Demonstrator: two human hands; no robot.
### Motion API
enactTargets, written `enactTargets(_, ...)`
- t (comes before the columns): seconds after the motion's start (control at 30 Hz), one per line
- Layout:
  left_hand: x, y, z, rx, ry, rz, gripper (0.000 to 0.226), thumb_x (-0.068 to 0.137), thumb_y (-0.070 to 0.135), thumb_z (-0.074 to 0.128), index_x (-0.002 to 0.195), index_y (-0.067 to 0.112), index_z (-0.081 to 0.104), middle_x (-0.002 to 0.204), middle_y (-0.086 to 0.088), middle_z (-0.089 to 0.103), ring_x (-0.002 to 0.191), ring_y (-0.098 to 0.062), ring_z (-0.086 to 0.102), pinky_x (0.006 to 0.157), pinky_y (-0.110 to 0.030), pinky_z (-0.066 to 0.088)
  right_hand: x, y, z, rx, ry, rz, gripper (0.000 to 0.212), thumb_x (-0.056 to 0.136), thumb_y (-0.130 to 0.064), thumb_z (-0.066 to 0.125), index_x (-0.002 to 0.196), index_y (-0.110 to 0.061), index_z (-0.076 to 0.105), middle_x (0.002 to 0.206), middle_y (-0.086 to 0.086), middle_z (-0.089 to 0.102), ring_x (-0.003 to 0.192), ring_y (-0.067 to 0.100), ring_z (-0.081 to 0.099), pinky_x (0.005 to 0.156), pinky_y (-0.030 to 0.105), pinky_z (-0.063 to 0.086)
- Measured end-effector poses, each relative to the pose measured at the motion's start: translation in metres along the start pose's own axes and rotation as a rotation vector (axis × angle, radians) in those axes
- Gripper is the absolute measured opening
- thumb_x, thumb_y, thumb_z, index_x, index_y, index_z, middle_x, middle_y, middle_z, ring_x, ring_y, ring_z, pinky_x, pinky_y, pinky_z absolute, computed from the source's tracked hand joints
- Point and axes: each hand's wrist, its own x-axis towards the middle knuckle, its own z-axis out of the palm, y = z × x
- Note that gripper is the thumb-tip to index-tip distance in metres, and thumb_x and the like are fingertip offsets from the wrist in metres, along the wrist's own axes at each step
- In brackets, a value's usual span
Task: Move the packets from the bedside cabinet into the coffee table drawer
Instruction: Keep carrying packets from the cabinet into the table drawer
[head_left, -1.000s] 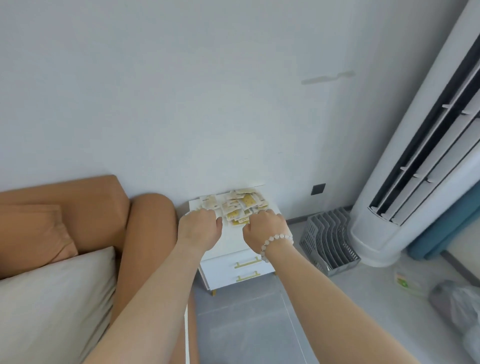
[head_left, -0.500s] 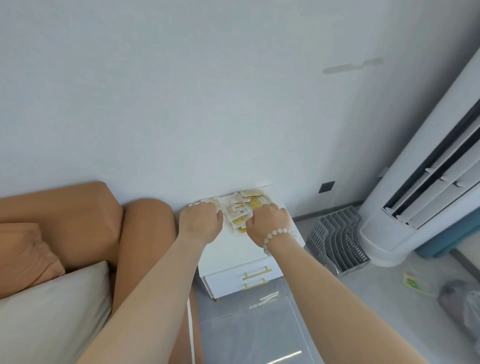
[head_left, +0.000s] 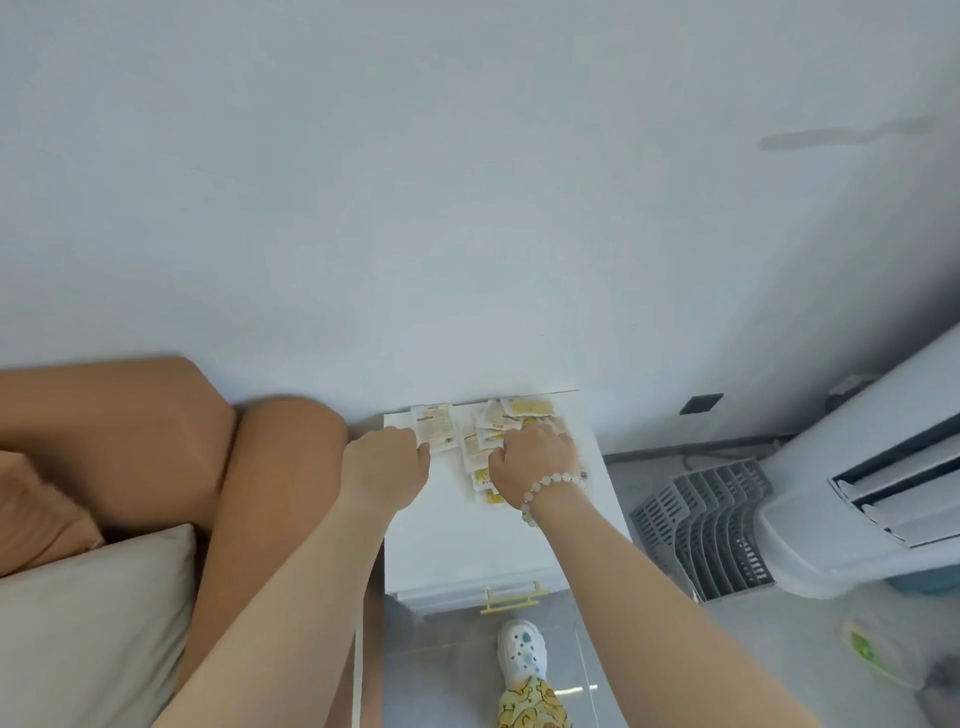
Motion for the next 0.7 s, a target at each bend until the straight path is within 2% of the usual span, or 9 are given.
enactTargets(0.13, 0.048, 0.005, 0.006, -0.004, -0.042, -0.051, 0.039, 0.100, 0.035, 0.029, 0.097, 0.012, 0.061, 0.100, -0.003, 0.064, 0.095, -0.022, 0.060, 0.070, -0.027, 0.040, 0.048, 0.021, 0.013, 0.038, -0.072, 0.012, 0.039, 0.097, -0.029, 0.030, 0.096, -0.010, 0.064, 0.101, 0.005, 0.061, 0.100, 0.023, 0.055, 0.086, 0.032, 0.038)
enactTargets(0.23, 0.081, 0.017, 0.013, 0.001, -0.097, -0.082, 0.040, 0.101, 0.035, 0.028, 0.103, 0.011, 0.060, 0.105, -0.004, 0.062, 0.098, -0.023, 0.060, 0.073, -0.029, 0.042, 0.085, 0.046, 0.023, 0.047, -0.128, 0.034, 0.040, 0.098, -0.031, 0.029, 0.093, -0.011, 0.063, 0.097, 0.004, 0.060, 0.097, 0.022, 0.057, 0.082, 0.031, 0.040)
enactTargets(0.3, 0.098, 0.025, 0.023, -0.025, -0.138, -0.086, 0.040, 0.101, 0.035, 0.027, 0.104, 0.010, 0.058, 0.105, -0.005, 0.061, 0.097, -0.024, 0.059, 0.071, -0.030, 0.041, 0.109, 0.065, 0.031, 0.055, -0.171, 0.091, 0.041, 0.098, -0.032, 0.028, 0.093, -0.010, 0.063, 0.096, 0.005, 0.061, 0.089, 0.022, 0.058, 0.077, 0.030, 0.043)
enactTargets(0.4, 0.120, 0.025, 0.042, -0.054, -0.174, -0.107, 0.039, 0.100, 0.035, 0.028, 0.099, 0.010, 0.058, 0.097, -0.005, 0.059, 0.093, -0.024, 0.059, 0.068, -0.029, 0.038, 0.141, 0.089, 0.046, 0.079, -0.211, 0.197, 0.037, 0.096, -0.031, 0.029, 0.082, -0.010, 0.056, 0.088, 0.006, 0.060, 0.078, 0.022, 0.056, 0.076, 0.031, 0.048)
enactTargets(0.47, 0.131, 0.018, 0.055, -0.070, -0.189, -0.149, 0.040, 0.100, 0.035, 0.029, 0.097, 0.010, 0.059, 0.091, -0.005, 0.058, 0.090, -0.024, 0.059, 0.066, -0.029, 0.038, 0.159, 0.098, 0.055, 0.089, -0.231, 0.233, 0.038, 0.095, -0.032, 0.029, 0.086, -0.010, 0.059, 0.091, 0.006, 0.062, 0.082, 0.023, 0.059, 0.077, 0.033, 0.050)
enactTargets(0.63, 0.158, -0.002, 0.095, -0.097, -0.229, -0.206, 0.038, 0.100, 0.036, 0.031, 0.101, 0.010, 0.059, 0.102, -0.005, 0.059, 0.094, -0.024, 0.058, 0.067, -0.029, 0.038, 0.194, 0.104, 0.081, 0.020, -0.273, 0.261, 0.042, 0.096, -0.036, 0.030, 0.104, -0.010, 0.062, 0.099, 0.006, 0.063, 0.092, 0.023, 0.060, 0.077, 0.032, 0.050)
enactTargets(0.7, 0.175, -0.008, 0.115, -0.086, -0.215, -0.214, 0.036, 0.099, 0.036, 0.033, 0.105, 0.009, 0.056, 0.104, -0.006, 0.056, 0.096, -0.024, 0.056, 0.067, -0.030, 0.039, 0.206, 0.109, 0.095, -0.031, -0.279, 0.261, 0.040, 0.096, -0.036, 0.032, 0.113, -0.011, 0.059, 0.110, 0.006, 0.058, 0.102, 0.022, 0.055, 0.079, 0.031, 0.045)
